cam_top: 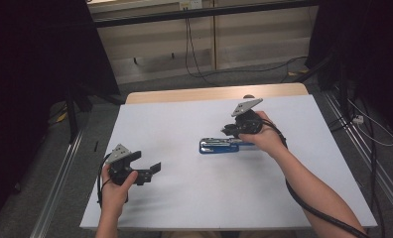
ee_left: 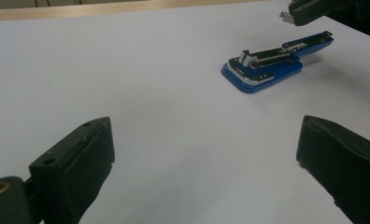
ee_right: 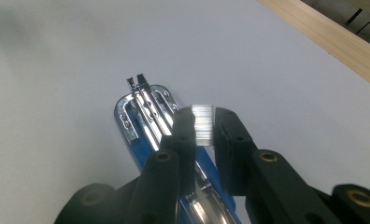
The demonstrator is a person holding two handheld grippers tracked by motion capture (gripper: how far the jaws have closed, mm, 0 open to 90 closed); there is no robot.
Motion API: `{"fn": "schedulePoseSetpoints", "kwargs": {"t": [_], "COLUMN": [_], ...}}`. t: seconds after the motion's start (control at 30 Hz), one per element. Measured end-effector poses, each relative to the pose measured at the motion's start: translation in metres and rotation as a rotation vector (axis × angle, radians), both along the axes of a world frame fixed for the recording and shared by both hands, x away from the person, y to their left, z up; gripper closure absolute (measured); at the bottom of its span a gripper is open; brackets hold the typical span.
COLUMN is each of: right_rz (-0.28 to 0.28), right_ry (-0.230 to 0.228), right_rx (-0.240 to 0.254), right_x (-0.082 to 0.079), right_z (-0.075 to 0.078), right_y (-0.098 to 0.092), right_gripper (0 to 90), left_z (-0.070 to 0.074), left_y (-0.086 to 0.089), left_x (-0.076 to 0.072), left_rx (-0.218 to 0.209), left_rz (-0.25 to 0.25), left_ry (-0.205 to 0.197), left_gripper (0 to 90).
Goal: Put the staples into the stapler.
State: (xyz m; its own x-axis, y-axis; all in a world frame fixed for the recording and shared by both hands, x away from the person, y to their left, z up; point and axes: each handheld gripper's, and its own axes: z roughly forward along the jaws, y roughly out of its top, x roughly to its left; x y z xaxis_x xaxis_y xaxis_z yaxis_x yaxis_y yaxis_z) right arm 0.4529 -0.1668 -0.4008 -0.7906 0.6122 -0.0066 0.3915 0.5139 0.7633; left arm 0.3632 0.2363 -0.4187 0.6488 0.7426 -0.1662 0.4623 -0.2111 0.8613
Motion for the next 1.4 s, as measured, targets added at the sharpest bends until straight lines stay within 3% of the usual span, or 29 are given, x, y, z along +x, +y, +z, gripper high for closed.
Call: {"fn": "schedulePoseSetpoints", "kwargs": {"t": [0.93,1.4], "right_rz": [0.127,0.166], "right_ry": [0.010,0.011], "right_rx": [-0.021,-0.022], "right_x": [0.008,0.009], "right_z": [-0.003,-0.005], "right_y": [0.031,0.039], "right_gripper": [79.5,79.5], "left_z": [0.001,0.002], "left_y": [0.005,0.007], "left_x": [-0.003,-0.003], "left_rx": [-0.018,-0.010], "left_rz": [0.002,-0.002], "left_ry": [-0.006,-0.010], "left_gripper": [4.4,4.4]}}
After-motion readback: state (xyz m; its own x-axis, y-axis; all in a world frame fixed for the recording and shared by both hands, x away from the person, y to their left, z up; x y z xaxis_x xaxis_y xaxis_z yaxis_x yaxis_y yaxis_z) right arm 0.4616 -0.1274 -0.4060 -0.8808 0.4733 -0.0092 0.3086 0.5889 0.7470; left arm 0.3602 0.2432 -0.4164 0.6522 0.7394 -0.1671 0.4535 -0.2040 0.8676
